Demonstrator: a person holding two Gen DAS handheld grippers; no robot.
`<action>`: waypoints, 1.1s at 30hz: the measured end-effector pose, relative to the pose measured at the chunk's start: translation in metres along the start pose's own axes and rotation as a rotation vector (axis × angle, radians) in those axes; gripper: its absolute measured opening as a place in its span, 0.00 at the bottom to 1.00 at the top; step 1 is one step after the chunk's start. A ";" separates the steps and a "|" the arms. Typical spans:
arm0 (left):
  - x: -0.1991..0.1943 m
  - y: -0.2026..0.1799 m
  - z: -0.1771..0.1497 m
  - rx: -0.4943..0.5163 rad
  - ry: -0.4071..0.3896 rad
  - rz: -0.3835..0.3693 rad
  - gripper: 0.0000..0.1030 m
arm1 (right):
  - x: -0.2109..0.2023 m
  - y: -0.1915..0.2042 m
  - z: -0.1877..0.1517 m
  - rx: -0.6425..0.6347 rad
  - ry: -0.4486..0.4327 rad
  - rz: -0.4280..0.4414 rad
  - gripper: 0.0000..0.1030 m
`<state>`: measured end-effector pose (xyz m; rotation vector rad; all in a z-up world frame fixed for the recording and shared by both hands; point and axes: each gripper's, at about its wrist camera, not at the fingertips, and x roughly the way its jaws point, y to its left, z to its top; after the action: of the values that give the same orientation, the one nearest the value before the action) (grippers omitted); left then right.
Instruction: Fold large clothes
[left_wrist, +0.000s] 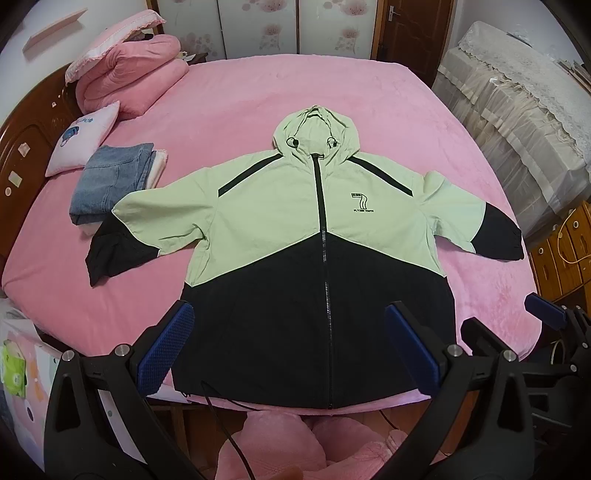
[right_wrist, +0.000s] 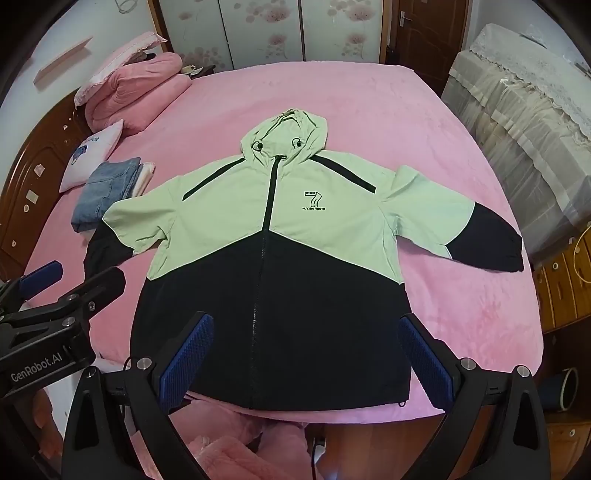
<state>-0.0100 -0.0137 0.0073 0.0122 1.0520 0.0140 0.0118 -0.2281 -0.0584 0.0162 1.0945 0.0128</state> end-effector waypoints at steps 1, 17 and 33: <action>0.000 0.000 0.000 0.000 -0.001 0.001 1.00 | 0.000 0.000 -0.001 0.000 0.000 0.000 0.98; -0.003 0.002 -0.005 0.011 -0.016 -0.022 1.00 | 0.003 0.000 -0.004 0.010 0.019 -0.017 0.98; -0.008 0.008 -0.008 -0.008 -0.007 -0.010 1.00 | 0.007 -0.004 -0.009 0.031 0.034 -0.038 0.98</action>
<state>-0.0211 -0.0061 0.0099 -0.0006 1.0446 0.0094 0.0072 -0.2322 -0.0685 0.0231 1.1286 -0.0388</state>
